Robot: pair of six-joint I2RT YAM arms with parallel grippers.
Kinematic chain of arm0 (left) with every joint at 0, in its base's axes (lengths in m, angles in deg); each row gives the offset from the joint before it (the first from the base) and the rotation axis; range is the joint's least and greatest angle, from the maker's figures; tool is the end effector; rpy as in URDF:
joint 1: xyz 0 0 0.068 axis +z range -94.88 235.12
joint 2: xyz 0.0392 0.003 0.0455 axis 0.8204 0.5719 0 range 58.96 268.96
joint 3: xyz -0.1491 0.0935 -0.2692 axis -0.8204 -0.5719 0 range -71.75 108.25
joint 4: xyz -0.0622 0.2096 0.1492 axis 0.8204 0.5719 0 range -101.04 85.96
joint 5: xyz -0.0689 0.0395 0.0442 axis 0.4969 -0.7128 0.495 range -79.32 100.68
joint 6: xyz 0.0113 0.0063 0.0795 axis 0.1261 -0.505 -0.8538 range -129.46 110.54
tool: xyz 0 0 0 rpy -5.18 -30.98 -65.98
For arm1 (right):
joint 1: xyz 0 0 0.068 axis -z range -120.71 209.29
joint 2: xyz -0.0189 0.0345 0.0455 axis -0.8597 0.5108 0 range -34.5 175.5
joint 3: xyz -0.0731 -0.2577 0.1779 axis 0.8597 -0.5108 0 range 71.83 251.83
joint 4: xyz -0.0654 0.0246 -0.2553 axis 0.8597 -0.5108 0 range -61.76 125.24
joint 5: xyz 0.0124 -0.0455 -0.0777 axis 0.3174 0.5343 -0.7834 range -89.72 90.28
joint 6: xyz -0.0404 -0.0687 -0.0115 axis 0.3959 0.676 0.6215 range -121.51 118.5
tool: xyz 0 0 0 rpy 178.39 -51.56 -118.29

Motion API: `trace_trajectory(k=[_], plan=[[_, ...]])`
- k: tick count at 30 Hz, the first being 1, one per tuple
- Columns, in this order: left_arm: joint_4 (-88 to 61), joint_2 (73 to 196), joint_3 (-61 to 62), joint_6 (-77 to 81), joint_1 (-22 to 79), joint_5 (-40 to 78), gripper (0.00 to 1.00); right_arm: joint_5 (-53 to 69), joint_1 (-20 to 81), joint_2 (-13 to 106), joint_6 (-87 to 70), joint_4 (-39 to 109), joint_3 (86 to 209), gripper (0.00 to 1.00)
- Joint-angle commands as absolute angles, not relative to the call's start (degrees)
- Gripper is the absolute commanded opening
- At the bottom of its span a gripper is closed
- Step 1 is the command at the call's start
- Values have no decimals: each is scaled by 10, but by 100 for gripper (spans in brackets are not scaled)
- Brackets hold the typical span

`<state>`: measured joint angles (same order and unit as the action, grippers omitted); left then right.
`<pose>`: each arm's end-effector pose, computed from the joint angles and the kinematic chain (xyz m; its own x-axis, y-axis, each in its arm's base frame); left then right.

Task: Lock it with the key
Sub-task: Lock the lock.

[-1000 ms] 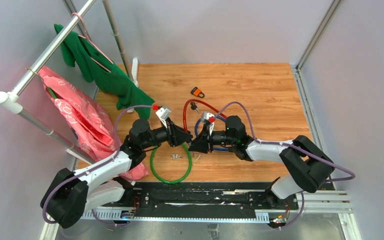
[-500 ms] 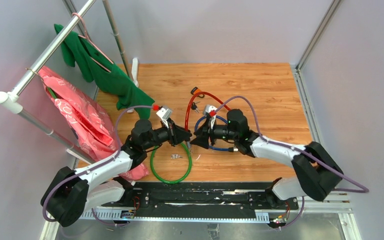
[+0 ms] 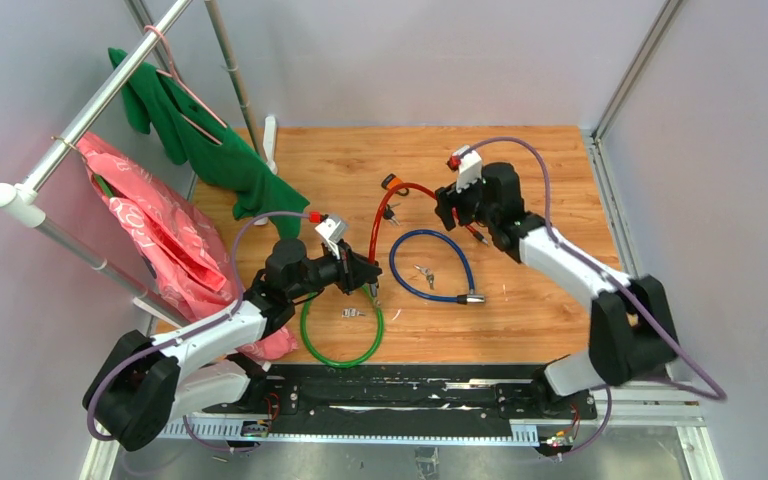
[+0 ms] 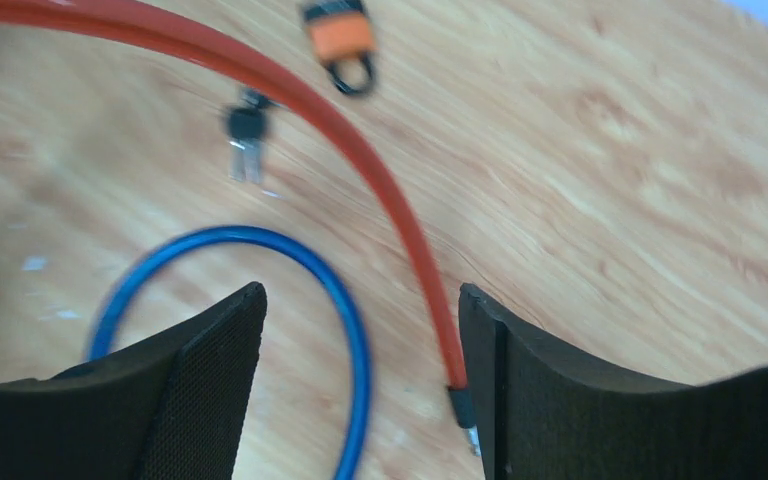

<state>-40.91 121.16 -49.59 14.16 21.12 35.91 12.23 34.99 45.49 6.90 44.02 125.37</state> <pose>0.1798 -0.1572 0.2533 -0.4762 -0.1160 -0.8717 0.7235 0.5117 -0.4634 0.3130 0.1570 0.3228 -0.1887 -0.2421 -0.9517 -0.6164 0.7837 -0.0772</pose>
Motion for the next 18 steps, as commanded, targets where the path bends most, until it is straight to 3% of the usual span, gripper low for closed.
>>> trace_trajectory(k=[1, 13, 18], plan=[[-434, 1210, -480, 122, 206, 359, 0, 76, 378, 549, 101, 356, 1320, 72], [-433, 1218, -476, 124, 199, 359, 0, 7, 400, 690, 72, 324, 1378, 64], [-433, 1217, -474, 122, 197, 359, 0, 5, 412, 718, 48, 297, 1411, 53]])
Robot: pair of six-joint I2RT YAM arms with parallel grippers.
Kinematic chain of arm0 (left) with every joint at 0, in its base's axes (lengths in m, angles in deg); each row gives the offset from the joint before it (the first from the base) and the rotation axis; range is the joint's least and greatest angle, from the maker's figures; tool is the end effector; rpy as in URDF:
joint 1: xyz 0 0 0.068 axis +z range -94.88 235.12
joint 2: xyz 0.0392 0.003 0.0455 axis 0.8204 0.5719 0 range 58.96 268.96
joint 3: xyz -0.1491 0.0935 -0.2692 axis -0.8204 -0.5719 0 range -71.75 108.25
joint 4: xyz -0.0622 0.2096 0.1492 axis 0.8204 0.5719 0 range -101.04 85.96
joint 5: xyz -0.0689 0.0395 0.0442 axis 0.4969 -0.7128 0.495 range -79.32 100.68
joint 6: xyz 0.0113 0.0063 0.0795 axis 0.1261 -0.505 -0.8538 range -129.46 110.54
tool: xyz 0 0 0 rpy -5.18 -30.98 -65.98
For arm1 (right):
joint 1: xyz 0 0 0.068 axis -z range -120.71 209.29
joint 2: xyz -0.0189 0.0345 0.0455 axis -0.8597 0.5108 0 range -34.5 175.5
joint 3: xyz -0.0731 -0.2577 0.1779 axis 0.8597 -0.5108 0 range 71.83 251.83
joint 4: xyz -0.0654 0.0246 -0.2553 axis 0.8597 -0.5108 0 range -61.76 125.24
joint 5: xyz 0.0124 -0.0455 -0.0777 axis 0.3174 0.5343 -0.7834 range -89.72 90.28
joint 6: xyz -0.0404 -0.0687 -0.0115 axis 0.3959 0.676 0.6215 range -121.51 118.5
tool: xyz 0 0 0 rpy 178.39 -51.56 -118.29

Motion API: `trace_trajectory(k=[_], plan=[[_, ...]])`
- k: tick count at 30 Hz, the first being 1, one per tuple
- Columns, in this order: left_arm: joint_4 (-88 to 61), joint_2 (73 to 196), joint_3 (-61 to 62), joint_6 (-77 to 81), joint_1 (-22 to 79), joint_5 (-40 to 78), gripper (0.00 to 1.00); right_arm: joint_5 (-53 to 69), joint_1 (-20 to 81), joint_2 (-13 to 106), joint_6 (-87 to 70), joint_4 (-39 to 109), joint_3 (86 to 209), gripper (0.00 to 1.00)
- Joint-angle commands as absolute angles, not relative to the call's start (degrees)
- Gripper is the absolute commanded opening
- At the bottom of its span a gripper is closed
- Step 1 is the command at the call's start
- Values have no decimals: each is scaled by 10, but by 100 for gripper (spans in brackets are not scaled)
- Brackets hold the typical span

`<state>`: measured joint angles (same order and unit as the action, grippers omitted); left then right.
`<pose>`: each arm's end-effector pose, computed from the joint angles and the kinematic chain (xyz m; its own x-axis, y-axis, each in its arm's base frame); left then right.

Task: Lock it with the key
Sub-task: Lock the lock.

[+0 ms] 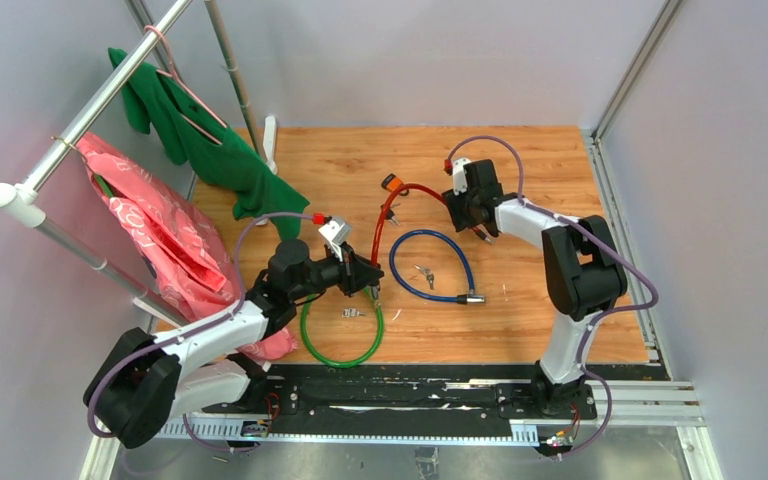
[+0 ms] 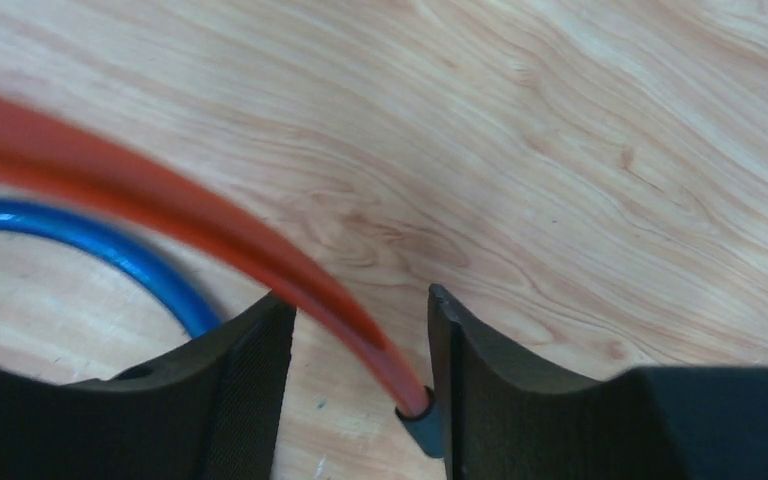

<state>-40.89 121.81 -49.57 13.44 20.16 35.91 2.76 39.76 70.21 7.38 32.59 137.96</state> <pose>0.1785 -0.1611 0.2510 -0.4770 -0.0961 -0.8737 0.7337 0.5037 -0.4560 0.4130 0.1496 0.2147 -0.5575 -0.3615 -0.7474 -0.4560 0.8856 -0.0882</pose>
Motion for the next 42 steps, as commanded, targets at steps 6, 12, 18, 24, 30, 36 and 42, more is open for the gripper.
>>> trace_trajectory(k=[6, 12, 18, 24, 30, 36, 42], plan=[[-433, 1212, -476, 126, 197, 357, 0, 37, 429, 716, 30, 288, 1416, 7], [-437, 1199, -450, 157, 197, 297, 0, 109, 438, 595, 0, 335, 1389, 0], [-437, 1194, -407, 290, 213, 240, 0, 238, 423, 376, -180, 650, 1229, 0], [-471, 1212, -342, 388, 242, 259, 0, 244, 317, 272, -280, 852, 1167, 0], [-471, 1218, -286, 443, 244, 306, 0, 255, 186, 259, -210, 1030, 1144, 0], [-467, 1220, -280, 455, 244, 332, 0, 237, 167, 272, -192, 1145, 1105, 0], [-479, 1219, -281, 458, 244, 337, 0, 247, 166, 285, -160, 1144, 1122, 0]])
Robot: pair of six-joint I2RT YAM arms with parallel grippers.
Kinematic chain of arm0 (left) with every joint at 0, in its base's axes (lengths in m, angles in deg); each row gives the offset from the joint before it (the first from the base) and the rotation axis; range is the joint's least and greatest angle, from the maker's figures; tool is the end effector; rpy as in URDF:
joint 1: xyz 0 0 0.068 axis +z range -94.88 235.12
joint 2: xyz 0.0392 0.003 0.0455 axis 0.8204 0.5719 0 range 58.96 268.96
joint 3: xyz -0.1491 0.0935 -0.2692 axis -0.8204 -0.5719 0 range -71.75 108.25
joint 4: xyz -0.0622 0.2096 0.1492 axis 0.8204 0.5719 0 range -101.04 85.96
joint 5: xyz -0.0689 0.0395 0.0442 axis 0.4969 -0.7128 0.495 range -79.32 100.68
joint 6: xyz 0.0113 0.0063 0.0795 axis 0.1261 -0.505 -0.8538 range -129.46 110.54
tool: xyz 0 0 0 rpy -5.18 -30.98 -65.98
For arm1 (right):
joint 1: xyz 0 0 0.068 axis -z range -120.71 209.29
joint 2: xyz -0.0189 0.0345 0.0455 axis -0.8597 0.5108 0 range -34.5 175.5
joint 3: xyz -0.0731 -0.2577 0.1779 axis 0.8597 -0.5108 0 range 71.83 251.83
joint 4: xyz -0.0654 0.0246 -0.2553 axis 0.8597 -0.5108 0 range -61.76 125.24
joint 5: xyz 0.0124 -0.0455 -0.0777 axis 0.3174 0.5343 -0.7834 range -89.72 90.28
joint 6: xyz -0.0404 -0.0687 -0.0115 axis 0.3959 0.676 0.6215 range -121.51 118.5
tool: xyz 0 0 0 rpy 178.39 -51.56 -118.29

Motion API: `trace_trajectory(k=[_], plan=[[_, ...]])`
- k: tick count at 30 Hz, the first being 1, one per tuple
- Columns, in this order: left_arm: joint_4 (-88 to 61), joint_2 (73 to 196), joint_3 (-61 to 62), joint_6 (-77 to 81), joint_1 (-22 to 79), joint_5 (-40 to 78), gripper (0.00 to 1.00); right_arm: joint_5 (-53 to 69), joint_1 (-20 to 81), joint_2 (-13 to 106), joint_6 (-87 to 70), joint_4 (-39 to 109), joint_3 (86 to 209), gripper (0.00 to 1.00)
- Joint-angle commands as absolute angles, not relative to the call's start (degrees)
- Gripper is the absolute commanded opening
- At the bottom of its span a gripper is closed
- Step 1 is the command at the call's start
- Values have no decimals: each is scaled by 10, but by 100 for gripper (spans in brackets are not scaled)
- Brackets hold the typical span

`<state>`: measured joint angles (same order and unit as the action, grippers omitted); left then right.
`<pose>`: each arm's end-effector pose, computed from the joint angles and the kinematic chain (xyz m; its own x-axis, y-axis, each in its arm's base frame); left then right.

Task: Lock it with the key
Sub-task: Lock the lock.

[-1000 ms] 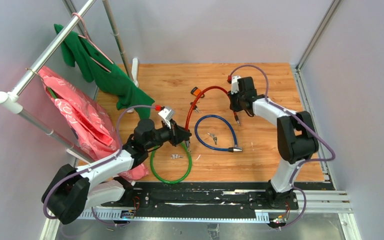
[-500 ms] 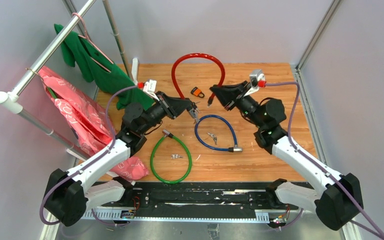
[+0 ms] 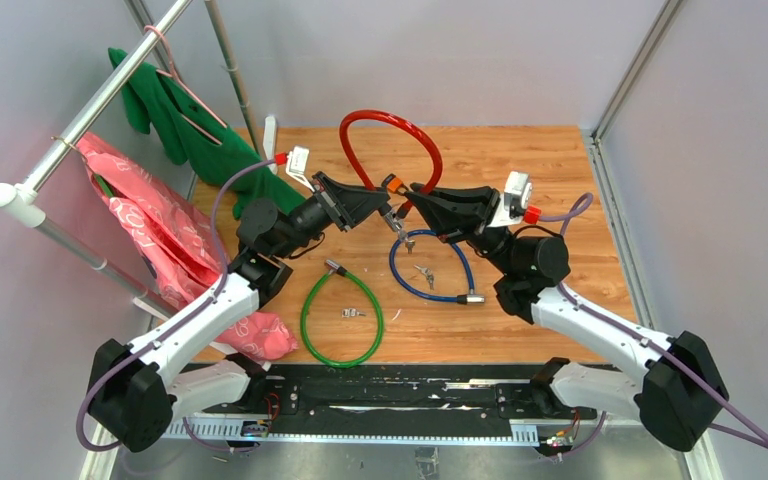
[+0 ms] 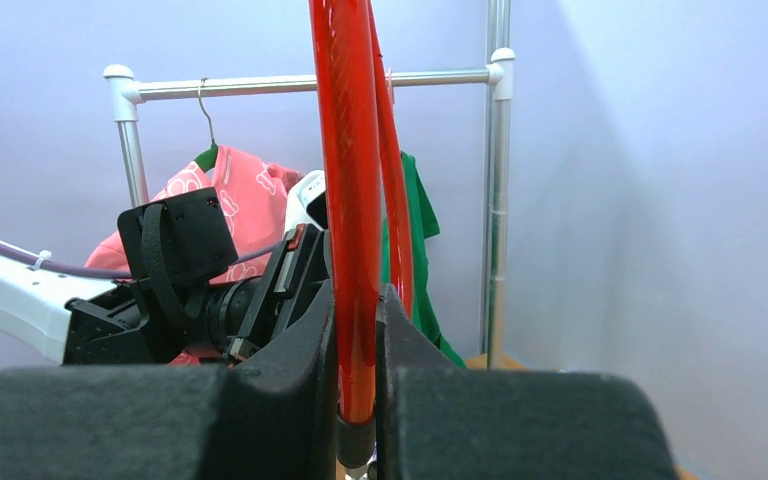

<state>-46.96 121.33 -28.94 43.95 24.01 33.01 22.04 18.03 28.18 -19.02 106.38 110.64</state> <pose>0.2099 -0.1577 0.4042 -0.4906 -0.5714 -0.6578 0.6646 0.2429 -0.7066 0.1495 0.1653 0.4487 0.2854 0.6220 -0.7291 -0.9305 0.3621 -0.0554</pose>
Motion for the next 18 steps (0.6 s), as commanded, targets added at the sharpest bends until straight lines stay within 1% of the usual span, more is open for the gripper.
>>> trace_trajectory(k=[1, 5, 18], plan=[[-480, 1219, -281, 458, 244, 337, 0, 248, 166, 289, -160, 1148, 1123, 0], [-487, 1221, -284, 464, 244, 339, 0, 243, 166, 303, -158, 1174, 1115, 0], [-505, 1224, -291, 503, 244, 340, 0, 228, 167, 320, -135, 1190, 1095, 0]])
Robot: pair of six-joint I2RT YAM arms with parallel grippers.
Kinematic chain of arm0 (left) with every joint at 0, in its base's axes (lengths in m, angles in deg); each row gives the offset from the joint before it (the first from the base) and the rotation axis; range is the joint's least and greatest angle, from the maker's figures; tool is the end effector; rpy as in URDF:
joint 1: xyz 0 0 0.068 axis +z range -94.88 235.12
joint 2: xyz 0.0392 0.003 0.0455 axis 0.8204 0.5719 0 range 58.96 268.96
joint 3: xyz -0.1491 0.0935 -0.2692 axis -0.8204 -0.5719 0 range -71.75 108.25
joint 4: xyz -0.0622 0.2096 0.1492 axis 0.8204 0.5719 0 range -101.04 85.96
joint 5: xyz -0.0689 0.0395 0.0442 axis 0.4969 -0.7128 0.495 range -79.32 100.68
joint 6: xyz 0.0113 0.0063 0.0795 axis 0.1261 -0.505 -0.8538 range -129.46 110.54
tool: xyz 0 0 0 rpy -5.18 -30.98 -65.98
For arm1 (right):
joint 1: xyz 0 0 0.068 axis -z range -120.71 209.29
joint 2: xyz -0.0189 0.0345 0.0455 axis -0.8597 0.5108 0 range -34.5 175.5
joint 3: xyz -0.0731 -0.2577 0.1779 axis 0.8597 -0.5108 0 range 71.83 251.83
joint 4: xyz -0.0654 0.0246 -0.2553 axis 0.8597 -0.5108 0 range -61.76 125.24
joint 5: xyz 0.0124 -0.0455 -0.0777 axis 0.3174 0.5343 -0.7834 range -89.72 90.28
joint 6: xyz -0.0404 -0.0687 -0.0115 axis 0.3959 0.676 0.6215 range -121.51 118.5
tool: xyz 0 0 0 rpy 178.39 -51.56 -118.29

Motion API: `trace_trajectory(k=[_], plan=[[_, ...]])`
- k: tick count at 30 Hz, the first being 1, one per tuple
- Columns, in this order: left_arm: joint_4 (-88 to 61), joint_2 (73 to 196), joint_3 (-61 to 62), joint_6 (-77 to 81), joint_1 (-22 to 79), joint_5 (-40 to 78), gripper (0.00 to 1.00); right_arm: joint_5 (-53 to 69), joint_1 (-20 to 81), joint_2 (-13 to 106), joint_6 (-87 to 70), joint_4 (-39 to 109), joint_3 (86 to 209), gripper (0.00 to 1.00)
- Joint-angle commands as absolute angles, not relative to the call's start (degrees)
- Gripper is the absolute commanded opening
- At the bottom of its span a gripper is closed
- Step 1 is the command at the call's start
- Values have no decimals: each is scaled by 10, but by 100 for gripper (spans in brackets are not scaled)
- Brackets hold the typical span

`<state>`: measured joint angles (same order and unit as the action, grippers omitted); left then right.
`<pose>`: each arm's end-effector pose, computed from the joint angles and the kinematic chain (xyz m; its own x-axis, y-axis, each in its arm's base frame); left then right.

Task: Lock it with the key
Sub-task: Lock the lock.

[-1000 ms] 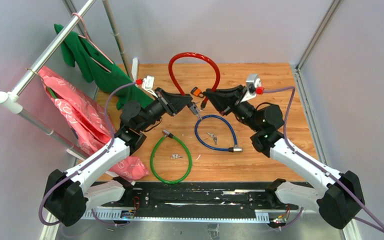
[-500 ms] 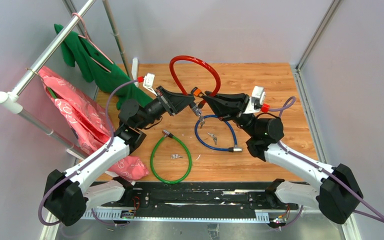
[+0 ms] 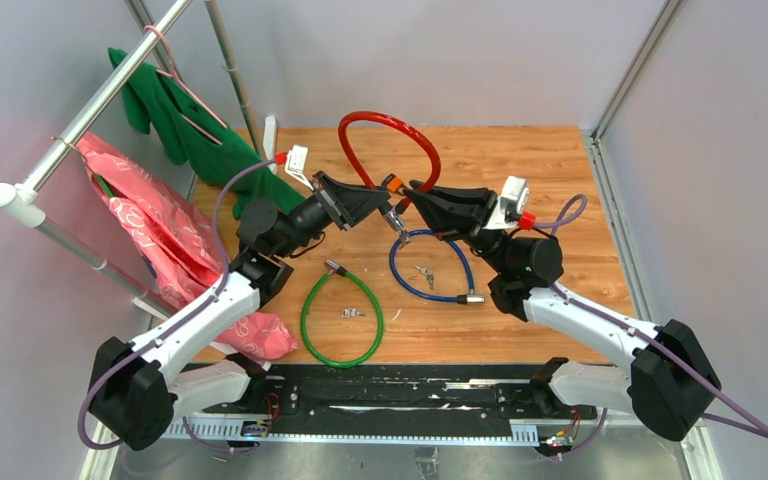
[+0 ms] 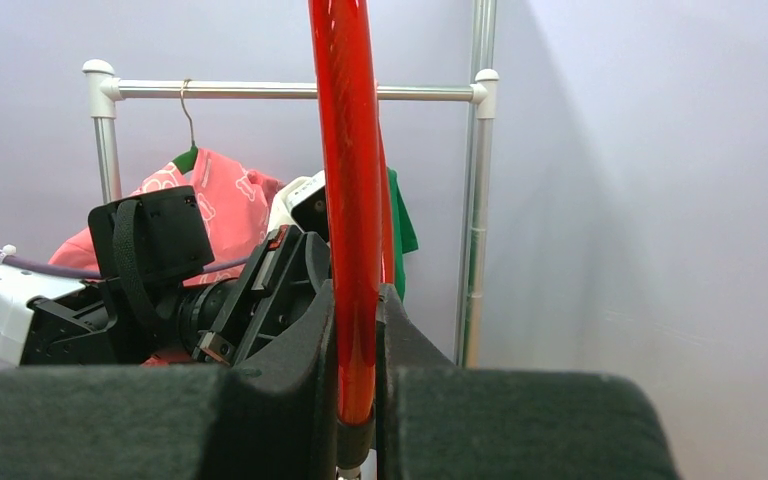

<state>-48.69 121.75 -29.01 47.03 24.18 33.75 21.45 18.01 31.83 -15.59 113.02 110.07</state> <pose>0.2104 -0.1581 0.4058 -0.5183 -0.5837 -0.6250 0.6543 0.1999 -0.7293 0.1572 0.1714 0.4430 0.3635 0.6209 -0.6946 -0.9064 0.4081 -0.1095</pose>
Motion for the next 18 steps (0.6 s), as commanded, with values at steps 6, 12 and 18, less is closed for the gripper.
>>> trace_trajectory(k=[6, 12, 18], plan=[[-508, 1219, -289, 523, 255, 341, 0, 219, 167, 327, -151, 1188, 1055, 0], [-497, 1221, -290, 547, 267, 333, 0, 233, 160, 338, -166, 1202, 1011, 0], [-516, 1216, -288, 542, 269, 341, 0, 235, 158, 340, -164, 1175, 984, 3]])
